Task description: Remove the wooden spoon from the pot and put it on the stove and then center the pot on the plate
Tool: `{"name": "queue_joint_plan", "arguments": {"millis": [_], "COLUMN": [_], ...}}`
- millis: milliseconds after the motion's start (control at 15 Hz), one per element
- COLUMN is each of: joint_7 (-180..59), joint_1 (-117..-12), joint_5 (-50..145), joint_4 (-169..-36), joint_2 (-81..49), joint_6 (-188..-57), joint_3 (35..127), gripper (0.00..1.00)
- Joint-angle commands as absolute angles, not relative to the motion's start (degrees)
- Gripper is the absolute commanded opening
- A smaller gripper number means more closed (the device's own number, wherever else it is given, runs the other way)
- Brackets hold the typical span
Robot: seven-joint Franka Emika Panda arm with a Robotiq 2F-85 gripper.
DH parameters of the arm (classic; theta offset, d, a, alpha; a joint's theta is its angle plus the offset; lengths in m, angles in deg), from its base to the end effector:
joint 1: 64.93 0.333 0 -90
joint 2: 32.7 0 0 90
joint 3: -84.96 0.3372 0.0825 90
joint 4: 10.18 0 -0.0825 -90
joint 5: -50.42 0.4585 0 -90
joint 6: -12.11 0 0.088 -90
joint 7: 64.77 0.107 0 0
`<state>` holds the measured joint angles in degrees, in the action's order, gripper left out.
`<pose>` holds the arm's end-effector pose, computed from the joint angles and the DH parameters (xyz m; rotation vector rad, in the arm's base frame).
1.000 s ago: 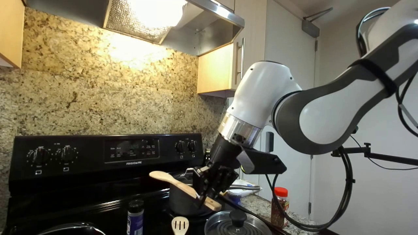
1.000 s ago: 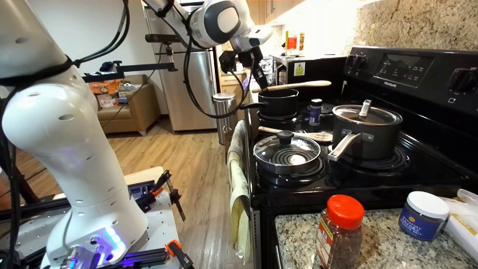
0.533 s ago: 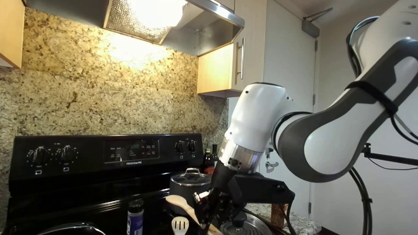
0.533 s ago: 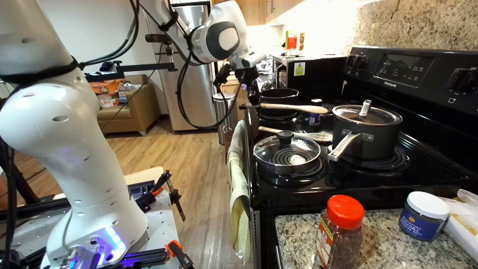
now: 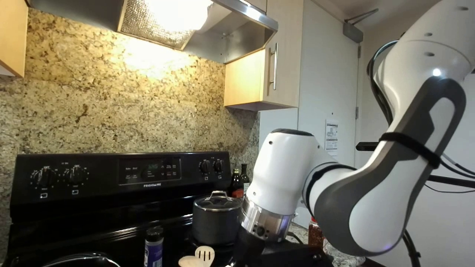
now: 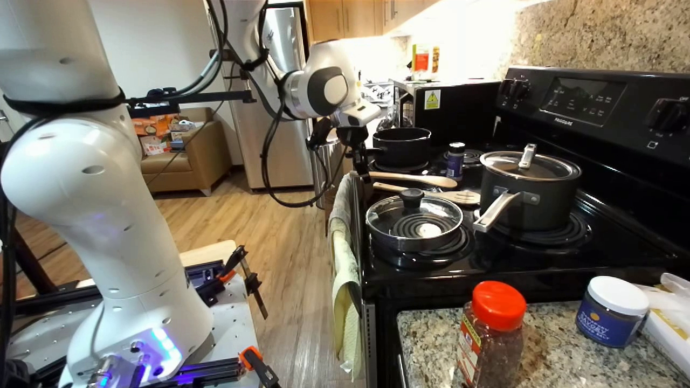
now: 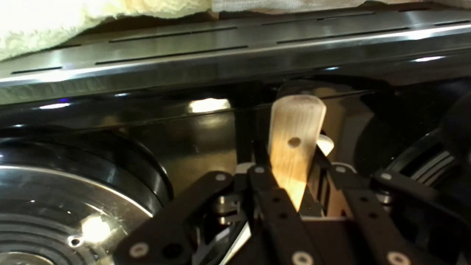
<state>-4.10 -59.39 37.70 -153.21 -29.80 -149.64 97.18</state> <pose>0.5084 0.1752 0.2531 -2.8945 0.8158 -0.4085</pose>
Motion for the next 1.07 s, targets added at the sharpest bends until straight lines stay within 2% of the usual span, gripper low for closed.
{"name": "queue_joint_plan", "arguments": {"millis": [0, 267, 400, 867, 1000], "joint_7": [2.83, 9.15, 10.81, 11.54, 10.94], "joint_1": [-59.17, -58.25, -58.19, -57.30, -57.11], "joint_5": [25.37, 16.14, 15.06, 16.62, 18.80], "joint_4": [-152.82, -152.13, -152.07, -152.77, -153.72], "joint_2": [-26.49, -24.56, -23.96, -24.74, -26.37], "joint_6": [-156.18, -158.39, -158.57, -157.38, -155.54], "joint_3": [94.41, 91.04, 90.53, 90.96, 92.11], "gripper": [0.14, 0.14, 0.54, 0.97, 1.00]}}
